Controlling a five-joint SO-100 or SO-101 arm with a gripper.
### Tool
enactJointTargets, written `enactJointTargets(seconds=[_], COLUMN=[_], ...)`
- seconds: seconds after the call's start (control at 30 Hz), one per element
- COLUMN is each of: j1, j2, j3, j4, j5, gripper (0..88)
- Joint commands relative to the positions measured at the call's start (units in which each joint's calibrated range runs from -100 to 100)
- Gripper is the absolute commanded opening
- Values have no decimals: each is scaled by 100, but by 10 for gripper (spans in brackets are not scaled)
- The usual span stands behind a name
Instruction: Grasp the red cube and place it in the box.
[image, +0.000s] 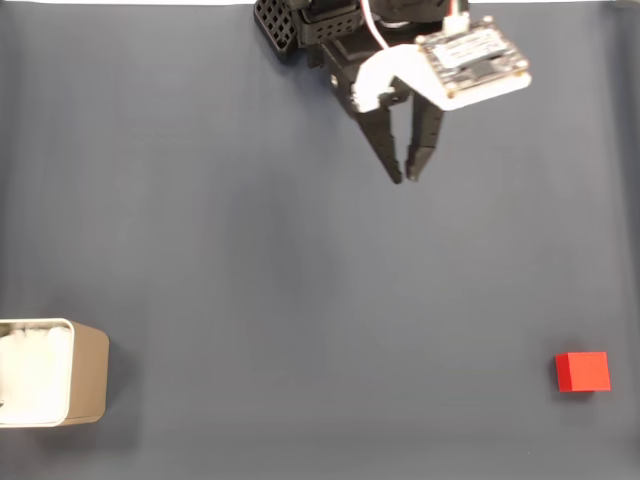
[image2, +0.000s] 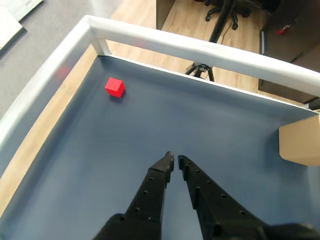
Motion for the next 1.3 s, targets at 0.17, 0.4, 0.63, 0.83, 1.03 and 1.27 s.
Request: enactJointTargets(seconds=[0.17, 0.4, 0.63, 0.83, 1.03, 1.27], j1=[-587, -992, -1155, -1254, -1333, -1354], j2=[213, 516, 880, 1235, 1703, 2284], j3=[-237, -255, -255, -292, -611, -1049], j4=[-379, -706, -1043, -1297, -1370, -1428], j5=[44, -10, 20, 34, -49, -220], gripper=[0, 2, 2, 4, 42, 119])
